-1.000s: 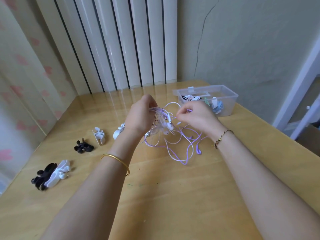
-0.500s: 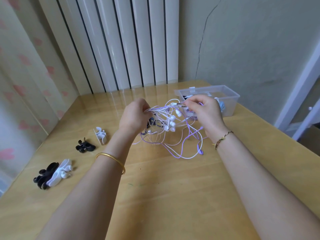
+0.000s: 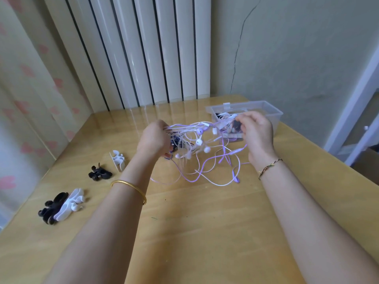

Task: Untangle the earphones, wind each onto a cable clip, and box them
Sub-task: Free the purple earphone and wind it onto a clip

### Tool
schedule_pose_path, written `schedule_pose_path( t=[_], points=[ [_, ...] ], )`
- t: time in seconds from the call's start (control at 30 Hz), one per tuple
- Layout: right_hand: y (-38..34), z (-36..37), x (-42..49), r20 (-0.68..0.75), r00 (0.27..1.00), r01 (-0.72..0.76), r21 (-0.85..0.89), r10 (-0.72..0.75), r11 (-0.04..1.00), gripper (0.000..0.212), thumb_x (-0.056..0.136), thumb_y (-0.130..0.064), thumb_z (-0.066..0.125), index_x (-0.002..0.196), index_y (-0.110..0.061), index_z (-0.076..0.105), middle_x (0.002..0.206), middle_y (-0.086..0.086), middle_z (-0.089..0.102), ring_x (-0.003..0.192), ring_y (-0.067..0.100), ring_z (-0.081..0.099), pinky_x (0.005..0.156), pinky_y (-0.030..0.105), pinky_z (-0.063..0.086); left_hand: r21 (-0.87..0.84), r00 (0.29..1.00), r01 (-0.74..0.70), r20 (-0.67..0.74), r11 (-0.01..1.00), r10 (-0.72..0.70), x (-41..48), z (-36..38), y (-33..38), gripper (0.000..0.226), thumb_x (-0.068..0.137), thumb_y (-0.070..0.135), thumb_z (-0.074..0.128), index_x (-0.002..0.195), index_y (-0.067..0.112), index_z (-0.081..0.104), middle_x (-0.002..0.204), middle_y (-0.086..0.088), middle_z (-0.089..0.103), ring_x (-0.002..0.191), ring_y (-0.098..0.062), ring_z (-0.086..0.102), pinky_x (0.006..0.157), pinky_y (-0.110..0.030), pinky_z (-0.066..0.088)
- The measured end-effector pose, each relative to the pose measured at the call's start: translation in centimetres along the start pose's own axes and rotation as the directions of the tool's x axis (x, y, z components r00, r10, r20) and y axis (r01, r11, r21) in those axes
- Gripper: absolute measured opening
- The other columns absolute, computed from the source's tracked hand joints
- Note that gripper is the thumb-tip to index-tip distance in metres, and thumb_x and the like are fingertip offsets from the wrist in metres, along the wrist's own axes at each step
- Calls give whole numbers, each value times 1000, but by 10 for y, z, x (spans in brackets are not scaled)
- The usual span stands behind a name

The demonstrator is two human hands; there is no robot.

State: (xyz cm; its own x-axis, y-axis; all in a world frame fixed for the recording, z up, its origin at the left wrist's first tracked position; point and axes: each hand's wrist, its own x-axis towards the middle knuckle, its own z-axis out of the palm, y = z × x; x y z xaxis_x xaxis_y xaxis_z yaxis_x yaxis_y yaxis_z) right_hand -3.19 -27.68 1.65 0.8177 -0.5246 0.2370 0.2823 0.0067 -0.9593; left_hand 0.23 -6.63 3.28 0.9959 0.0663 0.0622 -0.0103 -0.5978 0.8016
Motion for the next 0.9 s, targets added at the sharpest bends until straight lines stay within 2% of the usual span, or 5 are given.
schedule_pose_path(
  t=[0.2,0.3,0.47,0.63,0.9],
  points=[
    [-14,7,-16,260,964,53,-12,-48,999,18,95,-7,51,81,-13,60,79,11,58,37,-2,45,38,9,32,489,929,-196,371,850,1,-16,5,10,61,80,15,71,135,21,48,123,-6,56,109,-26,55,88,-29,44],
    [-23,11,-23,363,931,27,8,-28,1000,18,96,-7,49,82,-10,61,82,16,60,32,0,40,35,9,27,265,881,-334,430,905,199,-20,13,21,68,81,15,73,141,22,42,141,0,45,126,-17,46,99,-21,35],
    [-31,13,-25,356,933,27,73,-52,997,19,95,-7,50,80,-11,61,76,14,63,32,1,32,36,9,23,138,818,-502,396,854,418,-18,32,27,27,84,8,67,110,6,64,102,-12,67,96,-27,61,85,-36,49],
    [-18,5,-13,121,993,-25,147,7,989,22,95,-9,49,74,-16,55,86,9,69,37,0,37,38,11,26,-22,859,-434,291,901,421,-13,30,15,25,92,2,55,115,11,59,86,-6,67,57,0,62,63,-17,50],
    [-11,6,-9,85,975,-221,342,204,913,20,94,-3,39,79,-13,45,64,4,52,32,6,18,34,14,15,-48,892,-420,160,906,422,-10,29,15,15,89,-3,49,91,11,54,89,-13,70,73,-26,66,60,-28,49]
  ],
)
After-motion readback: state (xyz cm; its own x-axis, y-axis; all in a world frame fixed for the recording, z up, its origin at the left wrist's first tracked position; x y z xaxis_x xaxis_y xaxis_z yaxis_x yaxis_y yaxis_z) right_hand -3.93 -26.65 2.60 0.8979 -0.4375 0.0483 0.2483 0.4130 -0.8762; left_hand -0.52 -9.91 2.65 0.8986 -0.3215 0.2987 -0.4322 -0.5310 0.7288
